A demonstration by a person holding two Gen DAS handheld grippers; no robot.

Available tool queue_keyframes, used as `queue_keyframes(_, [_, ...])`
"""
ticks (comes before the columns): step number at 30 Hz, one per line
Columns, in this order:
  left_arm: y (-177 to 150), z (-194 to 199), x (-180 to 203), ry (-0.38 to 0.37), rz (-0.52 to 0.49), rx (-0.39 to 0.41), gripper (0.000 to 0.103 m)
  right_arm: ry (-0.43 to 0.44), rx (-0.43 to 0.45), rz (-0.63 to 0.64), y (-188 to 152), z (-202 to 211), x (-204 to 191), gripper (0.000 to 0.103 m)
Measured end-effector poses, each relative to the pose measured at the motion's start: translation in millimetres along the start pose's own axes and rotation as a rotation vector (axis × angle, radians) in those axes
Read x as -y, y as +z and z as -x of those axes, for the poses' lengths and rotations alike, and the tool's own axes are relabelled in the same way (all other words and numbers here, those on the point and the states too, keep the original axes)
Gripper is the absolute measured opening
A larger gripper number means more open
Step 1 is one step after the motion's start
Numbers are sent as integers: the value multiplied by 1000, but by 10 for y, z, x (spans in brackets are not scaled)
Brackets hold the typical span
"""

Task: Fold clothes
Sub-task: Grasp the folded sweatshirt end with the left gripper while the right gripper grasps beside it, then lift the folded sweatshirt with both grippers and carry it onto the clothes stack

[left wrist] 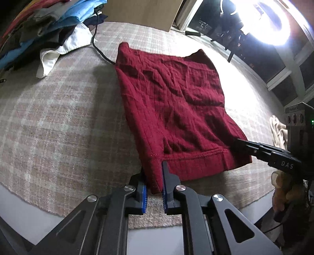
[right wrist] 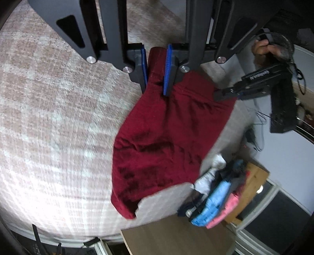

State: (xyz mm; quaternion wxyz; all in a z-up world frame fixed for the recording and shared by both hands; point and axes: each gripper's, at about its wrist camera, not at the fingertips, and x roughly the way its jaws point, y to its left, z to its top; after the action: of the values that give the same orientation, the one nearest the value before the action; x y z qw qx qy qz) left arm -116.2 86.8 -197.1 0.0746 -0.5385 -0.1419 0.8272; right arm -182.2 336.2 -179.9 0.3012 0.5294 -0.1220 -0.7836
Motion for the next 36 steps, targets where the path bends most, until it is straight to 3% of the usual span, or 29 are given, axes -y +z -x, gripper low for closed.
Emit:
queue_keyframes(7, [48, 472, 29, -55, -21, 63, 10, 136, 78, -5, 182, 410, -198, 13])
queue_keyframes(12, [195, 1091, 41, -152, -25, 165, 10, 263, 141, -32, 354, 796, -332, 13])
queue_keyframes(17, [461, 1622, 55, -182, -86, 247, 10, 303, 210, 42, 636, 1144, -731, 13])
queue_keyframes(20, [728, 1679, -125, -211, -87, 240, 10, 303, 224, 77, 864, 1159, -960, 13])
queue_keyframes(24, [1245, 1611, -521, -233, -65, 194, 10, 273, 220, 99, 1329, 945, -1251, 13])
queue_keyframes(27, [1907, 1793, -770, -227, -100, 221, 10, 245, 255, 121, 1832, 845, -1551, 13])
queue_keyframes(31, [2893, 2515, -972, -163, -203, 369, 10, 191, 417, 234, 2679, 1008, -2310, 12])
queue_keyframes(34, [3342, 3056, -1185, -98, -274, 481, 10, 155, 535, 341, 3102, 1043, -2921, 12])
queue_keyframes(36, [3448, 3147, -1447, -76, -270, 491, 10, 166, 544, 341, 3297, 863, -3161, 12])
